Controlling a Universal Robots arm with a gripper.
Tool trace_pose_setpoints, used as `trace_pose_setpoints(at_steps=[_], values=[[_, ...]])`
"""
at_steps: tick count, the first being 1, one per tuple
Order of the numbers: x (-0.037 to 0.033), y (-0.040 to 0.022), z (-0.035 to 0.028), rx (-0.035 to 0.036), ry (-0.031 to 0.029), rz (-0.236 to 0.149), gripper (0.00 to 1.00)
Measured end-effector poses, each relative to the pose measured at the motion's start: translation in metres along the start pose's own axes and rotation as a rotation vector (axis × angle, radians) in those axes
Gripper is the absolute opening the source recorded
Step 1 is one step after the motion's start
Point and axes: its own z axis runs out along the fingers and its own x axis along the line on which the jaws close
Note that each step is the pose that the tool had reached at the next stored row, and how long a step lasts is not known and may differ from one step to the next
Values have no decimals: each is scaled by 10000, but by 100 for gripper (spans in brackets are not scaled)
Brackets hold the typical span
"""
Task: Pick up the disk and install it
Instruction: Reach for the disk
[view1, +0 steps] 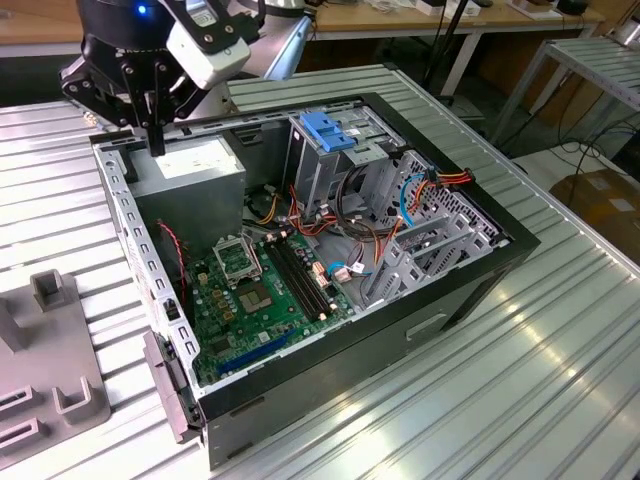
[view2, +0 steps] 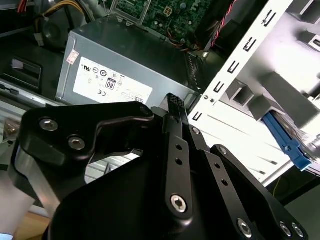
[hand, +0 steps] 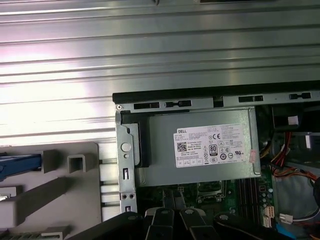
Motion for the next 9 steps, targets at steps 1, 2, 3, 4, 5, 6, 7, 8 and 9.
trace_pose_setpoints(at_steps=[1,2,3,4,5,6,7,8,9], values=[[9,-1,0,1,0,0,10],[19,-1,-1,0,0,0,10],[33,-3,-1,0,0,0,10],[48,-4,-1,0,0,0,10],[56,-4,-2,1,0,1,10],[65,-5,-2,0,0,1,10],[73,-5,-2,0,0,0,10],[82,-6,-2,0,-1,1,10],[90,-7,-2,0,0,0,10]])
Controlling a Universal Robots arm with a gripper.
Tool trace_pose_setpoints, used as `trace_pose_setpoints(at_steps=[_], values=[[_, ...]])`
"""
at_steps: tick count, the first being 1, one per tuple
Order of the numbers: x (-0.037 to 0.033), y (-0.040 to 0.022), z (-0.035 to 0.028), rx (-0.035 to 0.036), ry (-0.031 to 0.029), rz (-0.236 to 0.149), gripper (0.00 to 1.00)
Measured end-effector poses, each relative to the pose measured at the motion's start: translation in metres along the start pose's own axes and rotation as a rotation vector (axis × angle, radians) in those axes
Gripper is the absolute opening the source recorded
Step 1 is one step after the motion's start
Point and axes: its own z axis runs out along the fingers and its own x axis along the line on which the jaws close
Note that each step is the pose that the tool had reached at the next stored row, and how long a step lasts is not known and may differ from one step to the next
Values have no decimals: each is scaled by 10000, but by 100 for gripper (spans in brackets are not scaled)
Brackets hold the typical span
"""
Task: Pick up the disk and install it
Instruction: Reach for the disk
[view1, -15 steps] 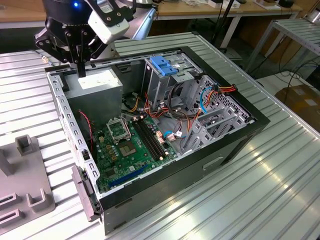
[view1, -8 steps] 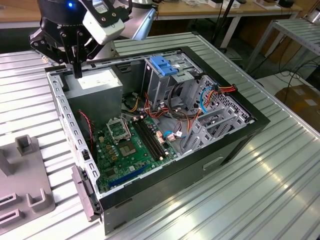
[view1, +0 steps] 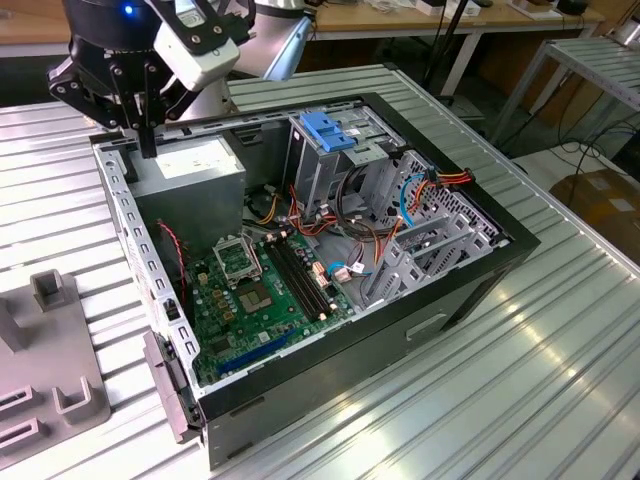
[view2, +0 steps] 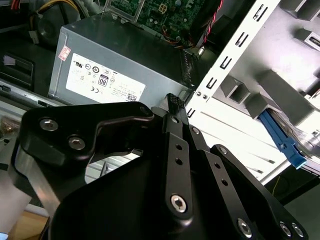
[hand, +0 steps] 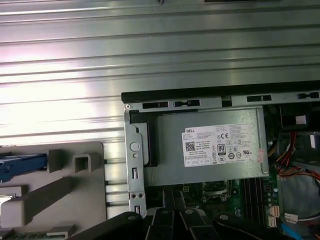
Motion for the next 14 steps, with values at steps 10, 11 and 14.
trace_pose_setpoints(at_steps=[10,11,14], values=[[100,-8,-3,0,0,-1,10],[109,-8,-3,1,1,0,10],[149,-11,-4,1,1,0,10]])
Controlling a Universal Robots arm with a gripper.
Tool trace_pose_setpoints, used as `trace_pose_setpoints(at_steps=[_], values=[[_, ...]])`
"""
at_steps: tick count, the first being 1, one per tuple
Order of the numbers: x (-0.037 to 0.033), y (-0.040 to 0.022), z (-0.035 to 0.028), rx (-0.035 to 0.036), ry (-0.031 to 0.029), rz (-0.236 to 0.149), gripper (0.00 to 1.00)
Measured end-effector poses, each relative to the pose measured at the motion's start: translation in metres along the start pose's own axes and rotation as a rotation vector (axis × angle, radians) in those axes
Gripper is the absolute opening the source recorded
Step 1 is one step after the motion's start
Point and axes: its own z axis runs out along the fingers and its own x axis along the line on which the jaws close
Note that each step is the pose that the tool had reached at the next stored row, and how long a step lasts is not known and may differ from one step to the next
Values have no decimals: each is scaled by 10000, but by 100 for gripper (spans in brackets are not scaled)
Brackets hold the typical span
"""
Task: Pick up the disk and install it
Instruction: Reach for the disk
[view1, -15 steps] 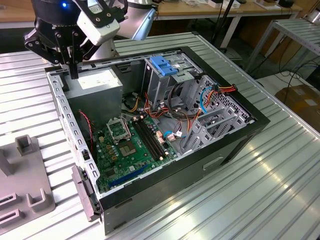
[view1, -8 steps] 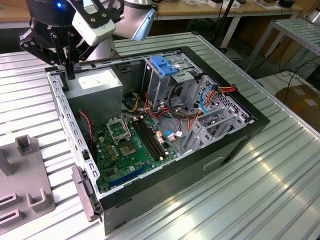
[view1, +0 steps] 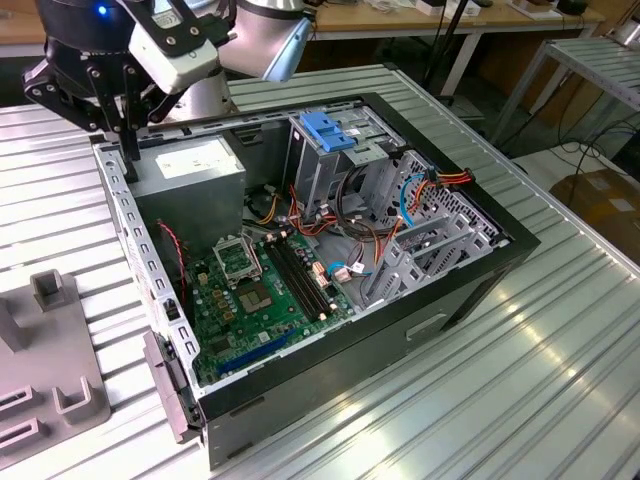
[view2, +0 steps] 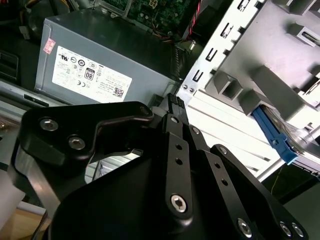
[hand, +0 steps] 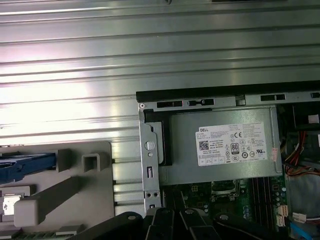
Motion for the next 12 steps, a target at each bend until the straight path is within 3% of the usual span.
trace_pose_setpoints(at_steps=[5,12], values=[[119,5,-2,-1,0,-2,10],[336,67,-2,0,0,0,10]])
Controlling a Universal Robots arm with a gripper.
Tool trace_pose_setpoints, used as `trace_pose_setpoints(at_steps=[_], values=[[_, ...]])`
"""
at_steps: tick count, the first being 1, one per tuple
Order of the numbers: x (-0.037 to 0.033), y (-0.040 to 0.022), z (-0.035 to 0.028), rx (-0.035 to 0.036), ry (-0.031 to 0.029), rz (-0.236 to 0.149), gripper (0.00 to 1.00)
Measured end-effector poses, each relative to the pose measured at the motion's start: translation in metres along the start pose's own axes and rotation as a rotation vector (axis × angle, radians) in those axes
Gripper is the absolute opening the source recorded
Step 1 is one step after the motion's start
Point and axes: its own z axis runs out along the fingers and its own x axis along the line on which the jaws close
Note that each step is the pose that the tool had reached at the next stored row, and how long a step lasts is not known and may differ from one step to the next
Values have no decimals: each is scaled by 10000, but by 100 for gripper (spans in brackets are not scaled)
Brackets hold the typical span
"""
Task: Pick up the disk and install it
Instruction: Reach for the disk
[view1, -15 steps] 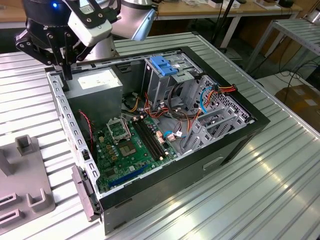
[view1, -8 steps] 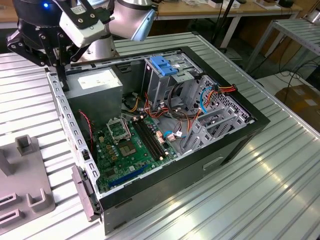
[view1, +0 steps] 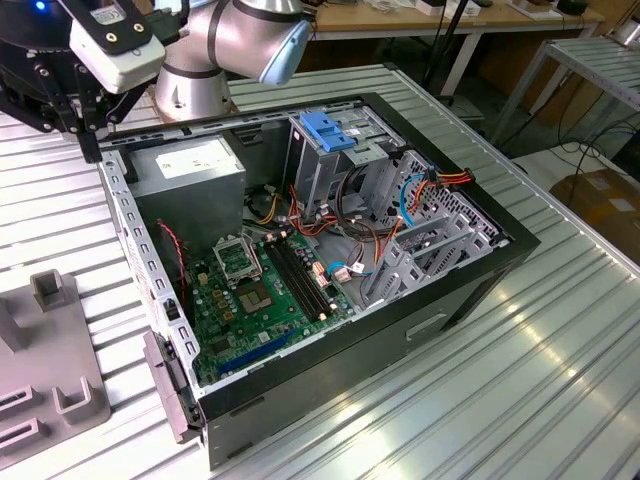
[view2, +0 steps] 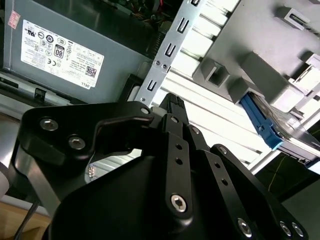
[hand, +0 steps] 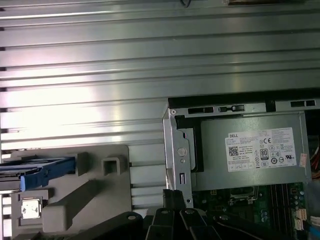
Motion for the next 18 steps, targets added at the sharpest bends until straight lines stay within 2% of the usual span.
trace_pose_setpoints(at_steps=[18], values=[[370,19,-3,0,0,0,10]])
